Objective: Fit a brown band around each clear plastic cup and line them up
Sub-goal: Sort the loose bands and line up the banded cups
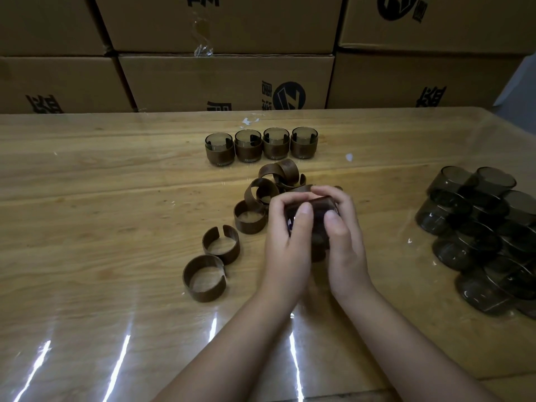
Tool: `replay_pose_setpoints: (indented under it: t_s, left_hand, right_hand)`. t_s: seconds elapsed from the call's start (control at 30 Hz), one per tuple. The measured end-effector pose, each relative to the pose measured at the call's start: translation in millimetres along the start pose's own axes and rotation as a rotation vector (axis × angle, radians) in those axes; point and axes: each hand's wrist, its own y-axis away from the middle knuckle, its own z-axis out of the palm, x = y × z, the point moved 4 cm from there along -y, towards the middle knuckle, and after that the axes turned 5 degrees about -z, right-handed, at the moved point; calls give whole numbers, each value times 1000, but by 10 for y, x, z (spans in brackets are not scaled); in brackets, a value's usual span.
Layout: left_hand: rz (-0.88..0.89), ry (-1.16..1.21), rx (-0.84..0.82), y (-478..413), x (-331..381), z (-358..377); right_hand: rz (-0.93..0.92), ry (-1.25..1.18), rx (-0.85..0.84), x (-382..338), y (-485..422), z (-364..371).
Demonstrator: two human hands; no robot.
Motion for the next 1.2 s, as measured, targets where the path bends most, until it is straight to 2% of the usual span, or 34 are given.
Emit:
replay_pose_setpoints:
  t_s: [0.27, 0.37, 0.43, 0.53, 0.63, 0.8, 0.87, 0.93, 1.07, 1.13, 1.2]
  left_hand:
    - [568, -563, 64, 17, 91, -81]
    - [686, -734, 64, 13, 103, -84]
    - [708, -757, 44, -3, 98, -84]
    - [657, -652, 1, -46, 50, -128]
    - [427, -421, -9, -93, -45, -214]
    - [332, -427, 39, -86, -124, -193]
    - [198, -332, 17, -93, -164, -178]
    - [78, -248, -44, -112, -217, -169]
    - [129, -440, -117, -139, -248, -199]
    - [180, -509, -108, -135, -229, -211]
    - [179, -477, -97, -113, -225, -197]
  right_hand:
    - [535, -650, 109, 153, 69, 127]
    - [758, -894, 173, 179, 159, 202]
    - [832, -979, 219, 204, 190, 218]
    - [869, -1052, 259, 233, 183, 209]
    - [829, -996, 267, 290, 165, 165]
    - [685, -721, 174, 224, 129, 156]
    - [612, -520, 160, 224, 107, 119]
    - [573, -459, 223, 256, 98, 71]
    - [685, -720, 291, 320, 122, 77]
    - [692, -744, 281, 326, 113, 85]
    - [684, -696, 230, 328, 100, 75]
